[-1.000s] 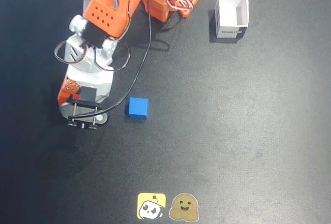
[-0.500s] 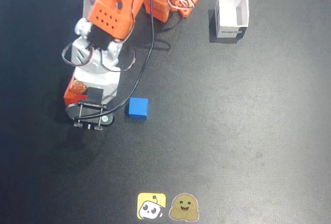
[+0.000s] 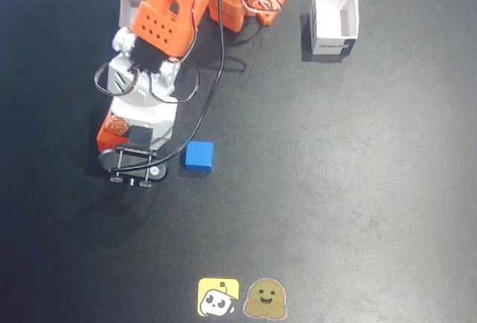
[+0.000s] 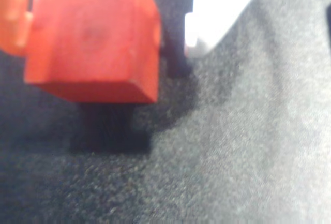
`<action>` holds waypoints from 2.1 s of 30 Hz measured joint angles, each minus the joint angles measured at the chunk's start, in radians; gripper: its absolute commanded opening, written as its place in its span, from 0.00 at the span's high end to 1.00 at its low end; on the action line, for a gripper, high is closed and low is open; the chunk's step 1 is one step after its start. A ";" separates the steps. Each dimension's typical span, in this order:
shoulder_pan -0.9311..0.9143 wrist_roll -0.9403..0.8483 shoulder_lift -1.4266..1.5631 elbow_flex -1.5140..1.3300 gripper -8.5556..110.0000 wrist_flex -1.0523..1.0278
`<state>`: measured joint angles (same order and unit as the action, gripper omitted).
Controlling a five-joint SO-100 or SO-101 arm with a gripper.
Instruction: Put the red cube in the right box and the blue cube in the left box.
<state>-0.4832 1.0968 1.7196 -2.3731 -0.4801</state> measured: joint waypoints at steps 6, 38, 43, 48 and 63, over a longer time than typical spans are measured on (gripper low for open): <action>-0.032 0.000 -0.055 0.000 0.76 0.043; 0.021 0.075 0.290 0.000 0.82 -0.345; 0.083 0.087 0.399 0.000 0.82 -0.460; 0.155 0.101 0.443 0.000 0.82 -0.503; 0.129 0.129 0.491 0.000 0.82 -0.606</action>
<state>-0.3543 1.2257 2.2105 -2.3731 -1.0861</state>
